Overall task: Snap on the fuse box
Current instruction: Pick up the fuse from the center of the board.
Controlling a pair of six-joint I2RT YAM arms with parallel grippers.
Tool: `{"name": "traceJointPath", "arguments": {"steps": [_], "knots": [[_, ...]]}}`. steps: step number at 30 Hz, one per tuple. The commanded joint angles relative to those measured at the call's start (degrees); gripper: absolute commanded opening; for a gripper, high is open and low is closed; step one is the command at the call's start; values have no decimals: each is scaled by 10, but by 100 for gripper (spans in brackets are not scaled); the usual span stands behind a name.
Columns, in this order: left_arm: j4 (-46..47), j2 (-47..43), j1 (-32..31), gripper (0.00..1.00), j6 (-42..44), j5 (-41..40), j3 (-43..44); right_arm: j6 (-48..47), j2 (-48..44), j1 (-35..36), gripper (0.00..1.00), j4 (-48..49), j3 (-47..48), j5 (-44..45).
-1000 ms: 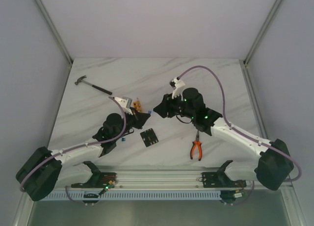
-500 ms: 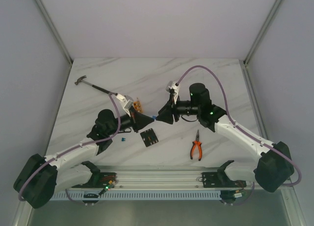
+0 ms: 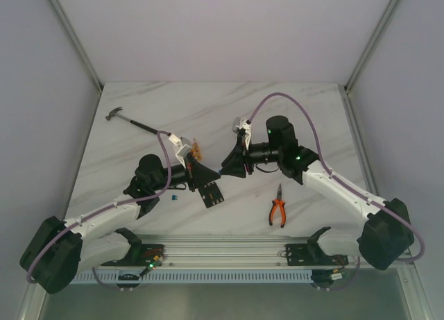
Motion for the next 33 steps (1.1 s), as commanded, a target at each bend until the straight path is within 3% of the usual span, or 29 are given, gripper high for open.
{"name": "traceJointPath", "arguments": {"steps": [1, 24, 28, 33], "knots": [[36, -7, -3, 0, -1, 27, 17, -10, 12, -3, 41, -4, 23, -26], [50, -8, -8, 0, -11, 33, 15, -20, 16, -2, 27, -9, 24, -59], [51, -6, -9, 0, -12, 33, 14, -22, 17, -3, 20, -11, 24, -63], [39, -2, -9, 0, -14, 17, 19, -24, 16, -2, 3, -14, 24, -66]]}}
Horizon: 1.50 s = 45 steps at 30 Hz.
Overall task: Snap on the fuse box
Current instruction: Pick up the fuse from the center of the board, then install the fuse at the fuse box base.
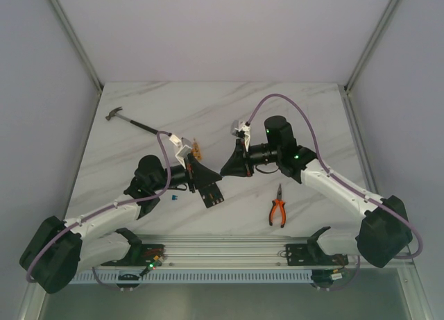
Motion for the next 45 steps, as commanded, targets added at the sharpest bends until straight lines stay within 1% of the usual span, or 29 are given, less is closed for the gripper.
{"name": "traceJointPath", "arguments": {"steps": [1, 5, 8, 10, 12, 14, 18, 22, 27, 31, 34, 41, 45], "knots": [[10, 0, -1, 0, 1, -7, 20, -7, -1, -1, 1, -2, 21, -21], [-8, 6, -1, 0, -7, -41, 20, -2, -5, -1, 0, -2, 17, 6], [-35, 11, -1, 12, -29, -85, 21, 13, -10, 1, 0, -1, 8, 63], [-84, 12, -2, 25, -47, -131, 26, 28, -16, 6, 0, 0, -2, 118], [-144, 13, -2, 35, -63, -179, 33, 44, -21, 14, 0, 0, -13, 184], [-180, 8, -1, 48, -82, -214, 30, 59, -23, 27, 0, -5, -23, 252], [-224, -19, -2, 62, -130, -272, 4, 91, -13, 66, 0, -17, -38, 385], [-271, -39, -1, 70, -170, -329, -14, 116, 11, 117, 0, -28, -39, 506], [-310, -13, 0, 71, -218, -360, -25, 160, 54, 170, 0, -33, -39, 618], [-312, 25, 0, 71, -246, -356, -22, 186, 86, 204, 0, -35, -36, 678], [-312, 49, -1, 69, -250, -343, -15, 202, 101, 223, 0, -38, -32, 698], [-311, 77, -3, 59, -265, -324, -16, 229, 161, 262, 0, -55, -13, 742], [-311, 88, -10, 52, -272, -316, -16, 239, 180, 276, 0, -60, -3, 761]]}}
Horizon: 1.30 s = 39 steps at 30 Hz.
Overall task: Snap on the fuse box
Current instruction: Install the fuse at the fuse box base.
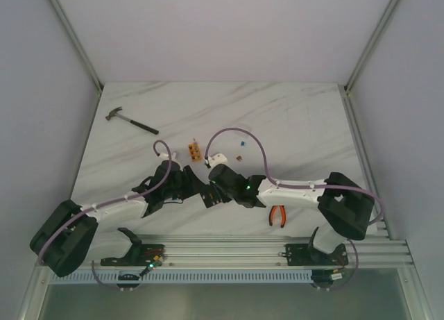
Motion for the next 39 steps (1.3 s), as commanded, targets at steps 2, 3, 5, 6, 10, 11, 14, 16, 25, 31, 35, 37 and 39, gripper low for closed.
{"name": "traceJointPath", "arguments": {"steps": [2, 3, 5, 6, 10, 11, 14, 16, 25, 31, 35, 37, 39], "knots": [[-10, 13, -8, 51, -17, 15, 1, 27, 20, 15, 0, -15, 30, 57], [-10, 15, -9, 50, -19, 16, 0, 28, 22, 17, 0, -18, 32, 62], [-10, 16, -10, 49, -24, 17, -2, 31, 25, 18, 0, -22, 36, 68], [-11, 16, -11, 49, -25, 17, -3, 32, 25, 19, 0, -22, 37, 69], [-11, 18, -14, 49, -34, 18, -8, 31, 19, 22, 0, -22, 44, 69], [-11, 19, -14, 48, -35, 18, -9, 31, 19, 23, 0, -22, 45, 69], [-11, 28, -16, 46, -37, 20, -8, 29, 23, 23, 0, -22, 45, 73], [-11, 34, -17, 45, -39, 21, -8, 29, 24, 24, 0, -20, 47, 71], [-11, 51, -23, 41, -43, 24, -4, 31, 44, 26, 0, -9, 49, 68], [-11, 57, -23, 40, -43, 22, -4, 25, 48, 28, 0, -3, 52, 70], [-11, 63, -24, 39, -43, 20, -2, 2, 44, 28, 0, -2, 52, 75], [-13, 66, -24, 39, -41, 16, 0, -15, 42, 28, 0, -1, 52, 77], [-16, 70, -23, 39, -39, 13, 4, -36, 41, 29, 0, 2, 52, 74]]}}
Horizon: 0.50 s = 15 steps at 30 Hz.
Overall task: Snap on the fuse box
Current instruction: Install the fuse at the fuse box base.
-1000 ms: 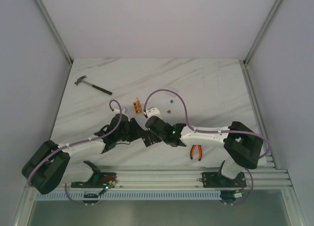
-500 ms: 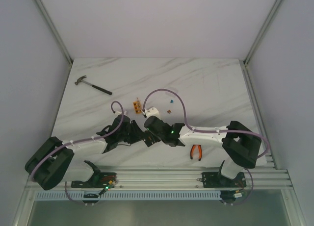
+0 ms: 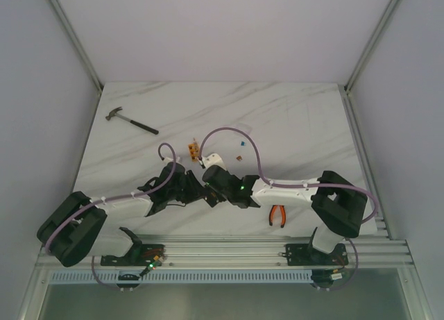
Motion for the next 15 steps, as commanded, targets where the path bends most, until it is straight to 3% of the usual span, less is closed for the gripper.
{"name": "traceJointPath", "arguments": {"steps": [1, 15], "knots": [[-28, 20, -3, 39, 6, -6, 7, -46, 0, 5, 0, 17, 19, 19], [-49, 27, -1, 38, 18, -24, 21, -96, 4, -2, 0, 57, 7, 20]]}}
